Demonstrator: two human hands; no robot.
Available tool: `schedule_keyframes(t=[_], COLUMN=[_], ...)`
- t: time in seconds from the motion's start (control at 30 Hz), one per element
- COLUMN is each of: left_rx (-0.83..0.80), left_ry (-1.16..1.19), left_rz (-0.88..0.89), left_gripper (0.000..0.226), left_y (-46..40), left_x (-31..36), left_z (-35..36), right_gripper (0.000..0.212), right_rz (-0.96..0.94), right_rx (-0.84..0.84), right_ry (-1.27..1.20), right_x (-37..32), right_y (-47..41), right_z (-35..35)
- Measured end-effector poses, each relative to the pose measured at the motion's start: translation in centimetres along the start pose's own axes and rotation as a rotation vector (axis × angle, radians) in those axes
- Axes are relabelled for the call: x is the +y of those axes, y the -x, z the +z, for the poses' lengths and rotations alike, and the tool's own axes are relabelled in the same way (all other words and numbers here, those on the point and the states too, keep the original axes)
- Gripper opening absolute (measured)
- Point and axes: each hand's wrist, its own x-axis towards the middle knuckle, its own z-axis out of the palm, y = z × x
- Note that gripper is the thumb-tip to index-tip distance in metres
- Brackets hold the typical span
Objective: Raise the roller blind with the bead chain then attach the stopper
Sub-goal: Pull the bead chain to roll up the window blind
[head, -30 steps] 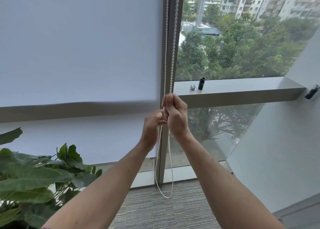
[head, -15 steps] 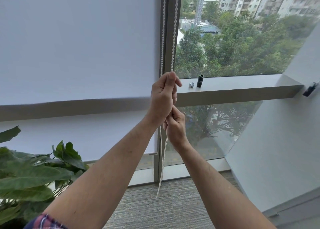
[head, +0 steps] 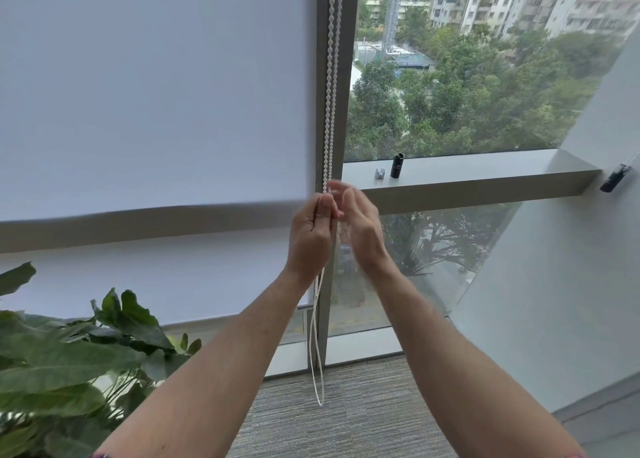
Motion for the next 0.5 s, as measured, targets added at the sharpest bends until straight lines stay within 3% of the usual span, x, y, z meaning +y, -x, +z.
schedule_keyframes(t=[0.2, 0.5], left_rx=[-0.038, -0.117], left_ry=[-0.090, -0.064], left_rz=[-0.042, -0.085], left_gripper=[0.040, 0.038], left_y=[2.0, 2.3], left_x=[-2.9, -3.5], left_z=[-0.7, -1.1], right_gripper=[0.040, 0.036], right_rz=[-0.191, -0.211], right_rx=[-0.078, 0.044], right_ry=[-0.155, -0.171], right_x=[-7.8, -6.4], right_y=[-3.2, -3.2], right_z=[2.2, 4.0])
